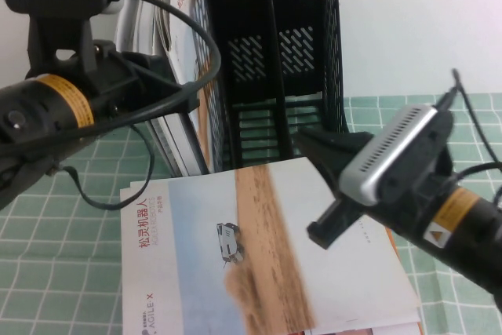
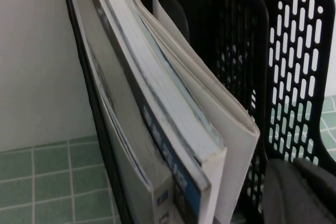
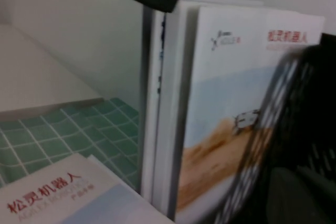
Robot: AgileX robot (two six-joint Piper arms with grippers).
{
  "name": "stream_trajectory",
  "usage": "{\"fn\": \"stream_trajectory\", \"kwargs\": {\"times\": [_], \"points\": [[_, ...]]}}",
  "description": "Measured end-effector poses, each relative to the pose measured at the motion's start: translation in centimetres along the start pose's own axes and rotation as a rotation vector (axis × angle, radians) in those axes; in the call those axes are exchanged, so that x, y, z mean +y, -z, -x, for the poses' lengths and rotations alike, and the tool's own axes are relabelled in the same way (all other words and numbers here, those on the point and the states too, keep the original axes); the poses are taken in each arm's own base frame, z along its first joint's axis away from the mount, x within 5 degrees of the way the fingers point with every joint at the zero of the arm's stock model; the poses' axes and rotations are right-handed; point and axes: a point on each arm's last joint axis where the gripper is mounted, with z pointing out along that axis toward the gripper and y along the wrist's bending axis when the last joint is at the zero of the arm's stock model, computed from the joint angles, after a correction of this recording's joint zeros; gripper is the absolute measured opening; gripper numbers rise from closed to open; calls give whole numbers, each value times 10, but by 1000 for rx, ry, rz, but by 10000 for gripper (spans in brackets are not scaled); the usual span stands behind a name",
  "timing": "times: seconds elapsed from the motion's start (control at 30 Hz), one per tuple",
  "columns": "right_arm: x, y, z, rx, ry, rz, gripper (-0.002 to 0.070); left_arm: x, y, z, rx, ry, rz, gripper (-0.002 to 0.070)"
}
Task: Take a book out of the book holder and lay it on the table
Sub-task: Hold the bookshelf, then pick up the right side book from the book shelf
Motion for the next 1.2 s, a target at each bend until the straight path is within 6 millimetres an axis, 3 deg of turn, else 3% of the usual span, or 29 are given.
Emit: {"fn": "stream_trajectory", "kwargs": {"times": [0.23,0.33,0.47,0.57,0.87,1.2], "points": [[11,-58,-4,-7,-29,28,19,-3,-12,9,3,46,13,-3],[11,-78,-6,-13,-54,27,118,-4,-13,12,-4,62,11,-2],[11,-101,-12,-12,-75,27,301,-4,-13,15,-10,81,10,-3],[10,-117,-13,-10,-76,25,354,-4,-13,15,-6,83,16,-2],[11,-150,-24,65,-94,29,372,0,-13,12,23,87,54,-2],[10,-154,-36,118,-151,6,373,3,-13,7,70,127,95,-3]]}}
